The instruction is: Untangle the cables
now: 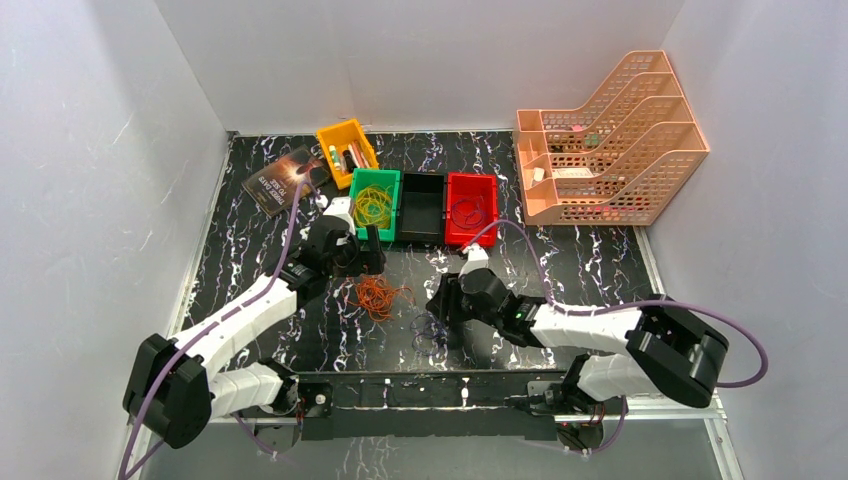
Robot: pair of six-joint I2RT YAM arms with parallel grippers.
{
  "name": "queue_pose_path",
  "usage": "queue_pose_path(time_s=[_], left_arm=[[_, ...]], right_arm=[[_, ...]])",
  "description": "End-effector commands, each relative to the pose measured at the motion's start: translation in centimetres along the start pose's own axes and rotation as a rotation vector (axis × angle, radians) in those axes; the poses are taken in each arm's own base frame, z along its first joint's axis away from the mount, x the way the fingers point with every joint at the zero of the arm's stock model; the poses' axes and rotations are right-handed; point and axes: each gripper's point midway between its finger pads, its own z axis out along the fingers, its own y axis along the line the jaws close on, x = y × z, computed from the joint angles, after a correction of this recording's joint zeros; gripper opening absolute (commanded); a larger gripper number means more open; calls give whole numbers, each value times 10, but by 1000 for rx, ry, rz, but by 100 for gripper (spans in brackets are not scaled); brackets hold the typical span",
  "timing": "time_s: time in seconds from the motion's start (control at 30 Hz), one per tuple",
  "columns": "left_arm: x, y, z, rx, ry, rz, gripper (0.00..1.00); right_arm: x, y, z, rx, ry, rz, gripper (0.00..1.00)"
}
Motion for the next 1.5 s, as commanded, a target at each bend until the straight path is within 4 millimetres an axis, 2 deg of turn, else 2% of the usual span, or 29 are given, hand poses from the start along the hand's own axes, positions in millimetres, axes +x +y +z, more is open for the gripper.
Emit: queue_pose_path(time_s=[0.0, 0.13, 0.4, 0.6, 0.7, 0.8, 0.87, 1.03, 1.27, 1.47], left_arm=[[-4, -2, -9, 14, -18, 0, 98], [-7, -3, -11, 26, -28, 16, 98], [-10, -10, -14, 68, -48, 14, 98], [-16, -17, -19, 112, -78, 30, 98], [-33, -25, -29, 148, -146, 41, 98], [-54, -35, -39, 195, -230, 63, 98], [-65, -48, -46, 259, -268, 80, 98], [-75, -86, -59, 462, -299, 132, 98], [-79, -113, -73, 626, -341, 171, 98], [-88, -138, -88, 773, -389, 236, 98]], right_arm=[[-24, 25, 9, -90, -105, 31, 51], [-24, 23, 14, -84, -110, 30, 48], [-27, 30, 21, -92, -108, 9, 28], [-46, 37, 10, -99, -158, 6, 7], [-65, 41, -2, -90, -206, 7, 0], [-94, 41, -17, -67, -261, -7, 0], [-114, 44, -27, -78, -289, -15, 0], [-152, 49, -46, -110, -328, 9, 0], [-186, 62, -71, -161, -383, 47, 0], [-198, 81, -84, -228, -372, 42, 0]])
